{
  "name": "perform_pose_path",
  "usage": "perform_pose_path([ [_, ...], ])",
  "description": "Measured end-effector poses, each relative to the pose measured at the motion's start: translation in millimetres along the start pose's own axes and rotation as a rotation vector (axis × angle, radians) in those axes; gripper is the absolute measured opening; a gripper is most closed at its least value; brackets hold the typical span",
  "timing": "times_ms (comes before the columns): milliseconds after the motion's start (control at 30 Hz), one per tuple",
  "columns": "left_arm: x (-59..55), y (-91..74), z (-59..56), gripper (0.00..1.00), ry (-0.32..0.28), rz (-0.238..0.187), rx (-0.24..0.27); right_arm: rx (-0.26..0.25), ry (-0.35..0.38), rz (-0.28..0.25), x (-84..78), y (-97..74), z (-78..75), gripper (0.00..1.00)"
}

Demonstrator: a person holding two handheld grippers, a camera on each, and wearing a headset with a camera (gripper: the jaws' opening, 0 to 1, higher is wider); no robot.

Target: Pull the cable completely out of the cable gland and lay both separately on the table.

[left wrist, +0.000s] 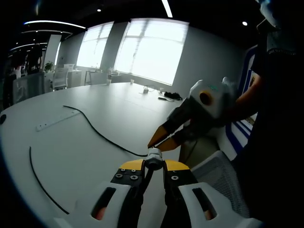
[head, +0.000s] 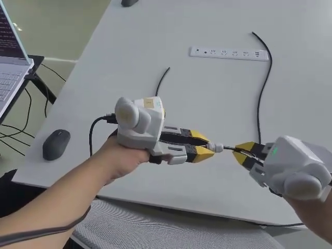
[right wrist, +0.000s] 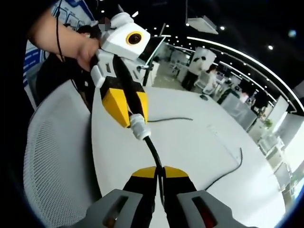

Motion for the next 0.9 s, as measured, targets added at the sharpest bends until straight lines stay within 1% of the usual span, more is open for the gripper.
perform_pose_path([
  [67, 0.4, -0.1, 0.0, 0.15, 0.001, -0.004, 0.000, -0.011, 0.036, 0.008, -3.3, 0.1, -1.1, 0.00],
  [100, 0.4, -0.3, 0.1, 0.15, -0.001, -0.006, 0.000, -0.014, 0.062, 0.021, -6.0, 0.3, -1.7, 0.00],
  [233, 0.1, -0.3, 0.3, 0.15, 0.000, -0.009, 0.001, -0.038, 0.125, 0.052, -15.8, 1.7, -4.6, 0.00],
  [267, 0.1, -0.3, 0.1, 0.15, 0.002, -0.010, 0.001, -0.044, 0.146, 0.070, -19.6, 1.9, -5.2, 0.00],
  [367, -0.3, -0.3, -0.6, 0.15, 0.008, -0.011, 0.000, -0.062, 0.212, 0.095, -27.8, 1.7, -7.3, 0.00],
  [400, -0.6, -0.2, -0.8, 0.15, 0.011, -0.010, 0.000, -0.070, 0.235, 0.112, -31.2, 1.4, -8.1, 0.00],
  [467, -0.9, -0.1, -1.4, 0.15, 0.011, -0.011, -0.001, -0.080, 0.267, 0.130, -36.2, 1.6, -8.7, 0.00],
  [533, -1.6, 0.0, -1.9, 0.15, 0.012, -0.010, -0.001, -0.094, 0.322, 0.162, -43.5, 1.2, -8.8, 0.00],
  [600, -2.2, 0.4, -2.7, 0.15, 0.018, -0.007, -0.001, -0.102, 0.368, 0.177, -48.9, 1.2, -9.0, 0.00],
  [667, -2.1, 0.5, -3.5, 0.15, 0.020, -0.007, 0.001, -0.116, 0.391, 0.201, -54.4, 0.7, -9.2, 0.00],
  [767, -2.0, 1.0, -4.5, 0.15, 0.026, -0.007, 0.006, -0.129, 0.429, 0.223, -59.1, 0.2, -8.5, 0.00],
  [800, -2.1, 1.3, -5.1, 0.15, 0.026, -0.006, 0.007, -0.132, 0.453, 0.229, -60.3, 0.0, -7.9, 0.00],
  [833, -2.0, 1.7, -5.9, 0.15, 0.029, -0.005, 0.009, -0.134, 0.469, 0.231, -60.4, -0.2, -7.2, 0.00],
  [900, -3.1, 3.1, -7.0, 0.15, 0.035, 0.003, 0.011, -0.135, 0.473, 0.244, -59.0, -1.2, -4.3, 0.00],
])
Point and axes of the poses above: the centre of the closed fingertips' face, and the gripper's own axes: y roughly forward along the fingers, z roughly to its left, x roughly out of its top, the point moved 9 cm from there along -y, roughly backward along the fingers, and after that the axes turned 13 degrees about -x, right-handed, at the moved point
